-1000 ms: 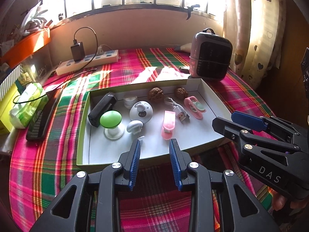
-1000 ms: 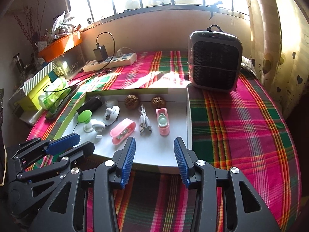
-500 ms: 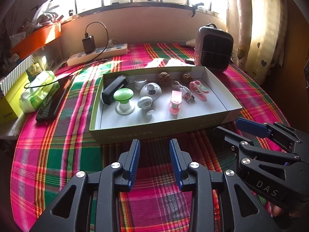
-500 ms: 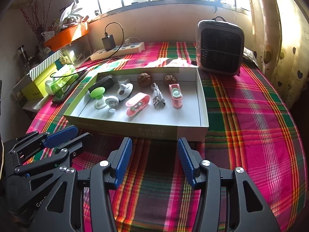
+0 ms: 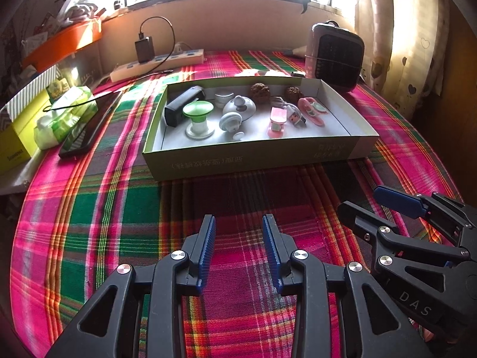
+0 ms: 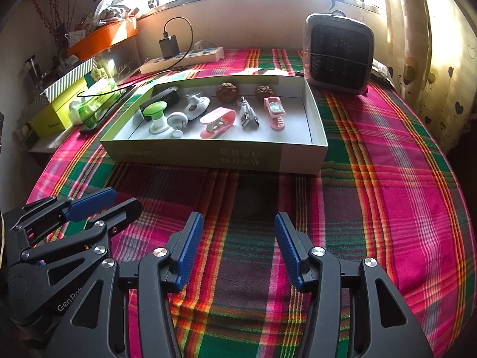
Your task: Organize objects
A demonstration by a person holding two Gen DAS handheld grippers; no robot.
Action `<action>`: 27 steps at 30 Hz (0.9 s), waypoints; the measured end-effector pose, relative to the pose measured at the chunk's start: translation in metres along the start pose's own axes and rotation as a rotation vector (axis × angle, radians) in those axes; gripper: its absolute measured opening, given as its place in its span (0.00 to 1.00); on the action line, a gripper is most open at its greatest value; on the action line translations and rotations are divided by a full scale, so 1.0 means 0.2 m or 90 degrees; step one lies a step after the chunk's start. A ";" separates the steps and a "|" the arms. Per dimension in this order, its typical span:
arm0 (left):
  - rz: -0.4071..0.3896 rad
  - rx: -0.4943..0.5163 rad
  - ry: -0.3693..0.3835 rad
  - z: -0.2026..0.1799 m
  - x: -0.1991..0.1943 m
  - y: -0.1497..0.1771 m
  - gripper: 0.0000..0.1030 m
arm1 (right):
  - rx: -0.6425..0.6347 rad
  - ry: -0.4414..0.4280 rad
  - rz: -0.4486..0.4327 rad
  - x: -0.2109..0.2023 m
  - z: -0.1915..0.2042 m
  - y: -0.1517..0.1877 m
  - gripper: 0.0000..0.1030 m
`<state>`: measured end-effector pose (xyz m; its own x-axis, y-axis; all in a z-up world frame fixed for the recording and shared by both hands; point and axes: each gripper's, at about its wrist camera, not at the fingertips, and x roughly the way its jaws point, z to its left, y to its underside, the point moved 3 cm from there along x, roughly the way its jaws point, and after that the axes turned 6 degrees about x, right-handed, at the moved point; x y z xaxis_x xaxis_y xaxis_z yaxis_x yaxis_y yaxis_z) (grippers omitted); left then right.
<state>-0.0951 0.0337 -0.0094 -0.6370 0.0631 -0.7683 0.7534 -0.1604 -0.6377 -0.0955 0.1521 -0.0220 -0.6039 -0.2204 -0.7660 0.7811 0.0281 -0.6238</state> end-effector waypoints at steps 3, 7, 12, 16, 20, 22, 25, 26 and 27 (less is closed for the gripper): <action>0.004 -0.008 0.005 0.00 0.00 0.02 0.30 | 0.002 0.008 0.007 0.00 -0.01 0.02 0.50; 0.001 -0.006 0.006 -0.03 0.00 0.05 0.30 | -0.004 0.018 0.005 -0.01 -0.01 0.04 0.52; -0.002 -0.005 0.003 -0.05 -0.02 0.07 0.31 | -0.009 0.034 0.001 -0.02 -0.01 0.07 0.55; -0.002 -0.006 -0.005 -0.06 -0.02 0.08 0.31 | -0.011 0.042 -0.001 -0.03 -0.01 0.09 0.55; -0.002 -0.008 -0.006 -0.06 -0.02 0.09 0.32 | -0.013 0.058 -0.009 -0.04 -0.03 0.11 0.55; -0.002 -0.013 -0.006 -0.06 -0.02 0.09 0.32 | -0.008 0.061 -0.013 -0.05 -0.04 0.11 0.55; -0.003 -0.015 -0.006 -0.07 -0.03 0.09 0.35 | 0.001 0.068 -0.018 -0.05 -0.05 0.12 0.55; -0.003 -0.012 -0.008 -0.07 -0.03 0.09 0.36 | -0.001 0.070 -0.018 -0.05 -0.05 0.12 0.56; -0.002 -0.009 -0.010 -0.07 -0.03 0.09 0.36 | -0.002 0.072 -0.019 -0.05 -0.05 0.12 0.56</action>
<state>-0.0749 0.0444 -0.0179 -0.6423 0.0476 -0.7650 0.7532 -0.1456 -0.6414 -0.0722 0.1646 -0.0299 -0.6410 -0.1094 -0.7597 0.7621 0.0268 -0.6469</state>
